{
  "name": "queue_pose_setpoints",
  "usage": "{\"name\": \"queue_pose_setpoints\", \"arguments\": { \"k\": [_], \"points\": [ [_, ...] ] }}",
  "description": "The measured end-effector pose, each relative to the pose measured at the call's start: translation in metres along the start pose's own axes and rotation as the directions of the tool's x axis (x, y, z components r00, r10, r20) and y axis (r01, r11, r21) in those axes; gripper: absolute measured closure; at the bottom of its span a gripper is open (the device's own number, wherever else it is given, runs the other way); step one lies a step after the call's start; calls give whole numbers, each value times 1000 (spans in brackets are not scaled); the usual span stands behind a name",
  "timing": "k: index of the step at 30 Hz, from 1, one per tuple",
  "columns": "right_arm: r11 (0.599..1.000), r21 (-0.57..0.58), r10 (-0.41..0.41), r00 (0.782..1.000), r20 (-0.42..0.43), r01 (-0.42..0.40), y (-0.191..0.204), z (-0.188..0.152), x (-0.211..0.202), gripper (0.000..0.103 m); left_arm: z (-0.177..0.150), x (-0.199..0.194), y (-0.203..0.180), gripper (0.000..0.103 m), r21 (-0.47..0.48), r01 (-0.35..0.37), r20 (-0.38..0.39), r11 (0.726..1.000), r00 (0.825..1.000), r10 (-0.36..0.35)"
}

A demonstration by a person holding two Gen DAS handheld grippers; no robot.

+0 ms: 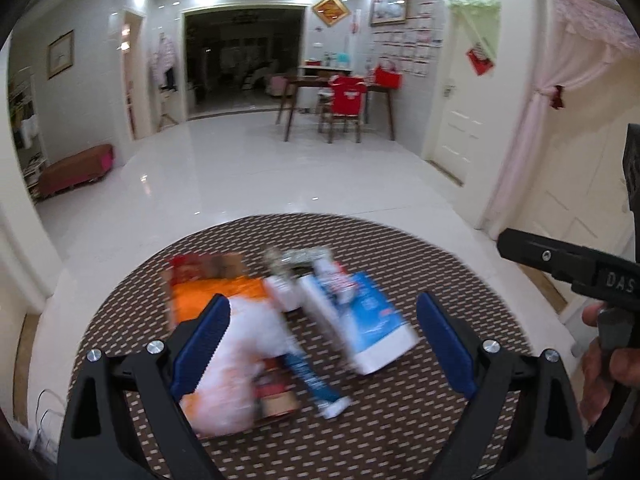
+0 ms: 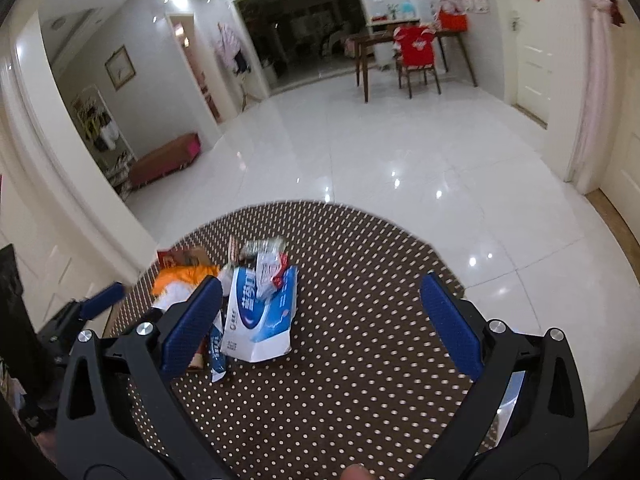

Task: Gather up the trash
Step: 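Grasp the white orange-print bag with the left tool while the right tool grasps the blue-white packet, then carry the white bag and blue-white packet over the wastebasket and release them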

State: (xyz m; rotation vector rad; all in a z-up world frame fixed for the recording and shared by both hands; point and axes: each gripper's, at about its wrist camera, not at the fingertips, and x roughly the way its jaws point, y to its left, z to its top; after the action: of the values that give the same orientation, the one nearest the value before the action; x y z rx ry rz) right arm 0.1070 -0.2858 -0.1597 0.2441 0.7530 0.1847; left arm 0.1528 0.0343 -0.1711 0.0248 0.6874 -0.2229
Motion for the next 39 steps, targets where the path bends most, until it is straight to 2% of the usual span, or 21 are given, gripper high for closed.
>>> {"name": "queue_pose_setpoints", "arguments": {
  "k": [6,8,10,12,14,19,23,28,30,32,35,39],
  "points": [
    [997,-61,31,996,-85,-37,17,-6,41,6,-18,13,39,11,-22,-80,-40,997,996,79],
    [995,-81,52,992,-113,-62,26,-6,56,14,-22,19,45,11,-27,-95,-59,995,994,93],
    [992,-102,61,989,-138,-76,35,-6,68,28,-28,31,54,11,-36,-109,-89,993,990,105],
    [988,-124,74,985,-157,-94,44,-5,80,37,-34,38,61,11,-40,-122,-110,992,987,117],
    [984,-145,80,982,-172,-105,53,-6,92,41,-36,42,63,11,-37,-137,-122,990,984,131],
    [977,-170,85,969,-231,-126,68,-6,131,63,-39,49,67,11,-26,-149,-132,988,981,145],
    [976,-189,48,957,-286,-105,69,-13,164,71,-41,59,69,11,-28,-154,-155,988,977,148],
    [964,-249,23,964,-265,-91,73,-20,163,75,-44,75,67,32,-36,-128,-195,991,974,119],
    [962,-254,29,964,-265,-99,72,-23,161,79,-46,79,62,49,-27,-115,-204,993,973,108],
    [965,-237,49,962,-267,-115,68,-26,156,83,-47,79,59,56,-26,-101,-199,995,975,94],
    [970,-193,97,960,-262,-150,59,-30,143,84,-47,78,58,59,-36,-91,-197,995,977,82],
    [971,-173,117,961,-251,-163,51,-32,125,84,-48,71,57,60,-51,-87,-188,995,979,76]
  ]
}}
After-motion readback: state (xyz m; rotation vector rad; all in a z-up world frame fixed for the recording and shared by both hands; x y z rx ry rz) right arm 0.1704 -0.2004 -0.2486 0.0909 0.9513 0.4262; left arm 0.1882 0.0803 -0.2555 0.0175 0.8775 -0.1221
